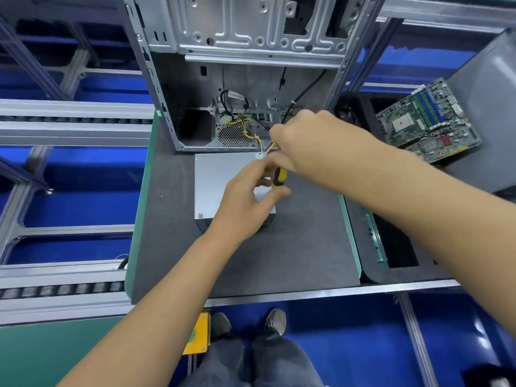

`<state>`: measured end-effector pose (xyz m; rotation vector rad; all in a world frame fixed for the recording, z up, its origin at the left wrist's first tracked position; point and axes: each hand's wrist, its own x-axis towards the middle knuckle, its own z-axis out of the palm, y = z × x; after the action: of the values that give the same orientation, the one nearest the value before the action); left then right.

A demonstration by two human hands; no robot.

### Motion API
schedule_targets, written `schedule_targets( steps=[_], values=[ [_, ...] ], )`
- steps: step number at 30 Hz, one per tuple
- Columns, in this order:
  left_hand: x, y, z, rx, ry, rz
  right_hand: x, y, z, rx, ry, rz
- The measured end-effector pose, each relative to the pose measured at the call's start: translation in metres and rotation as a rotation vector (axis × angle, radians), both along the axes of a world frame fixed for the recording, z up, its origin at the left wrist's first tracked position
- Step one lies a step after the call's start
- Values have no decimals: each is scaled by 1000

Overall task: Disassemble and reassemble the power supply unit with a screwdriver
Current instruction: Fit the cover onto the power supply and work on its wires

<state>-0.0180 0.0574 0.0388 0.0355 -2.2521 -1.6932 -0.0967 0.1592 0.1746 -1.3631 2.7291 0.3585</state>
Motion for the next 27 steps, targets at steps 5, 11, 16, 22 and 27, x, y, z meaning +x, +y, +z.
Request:
schedule_targets(
  steps=[5, 11, 16, 22, 27],
  values=[
    [-2, 9, 4, 68, -19, 126, 12, 0, -6, -83, 83, -33],
    [0, -1, 0, 52, -57, -60, 6, 0, -2, -60, -16, 84],
    [-6, 9, 1, 191, -6, 72, 10, 3, -11, -83, 182, -84],
    [2, -1, -6, 115, -61, -8, 1, 14, -2, -62, -228, 25],
    [-1, 7, -7, 142, -42, 75, 10, 4, -16, -72, 104, -125]
  ],
)
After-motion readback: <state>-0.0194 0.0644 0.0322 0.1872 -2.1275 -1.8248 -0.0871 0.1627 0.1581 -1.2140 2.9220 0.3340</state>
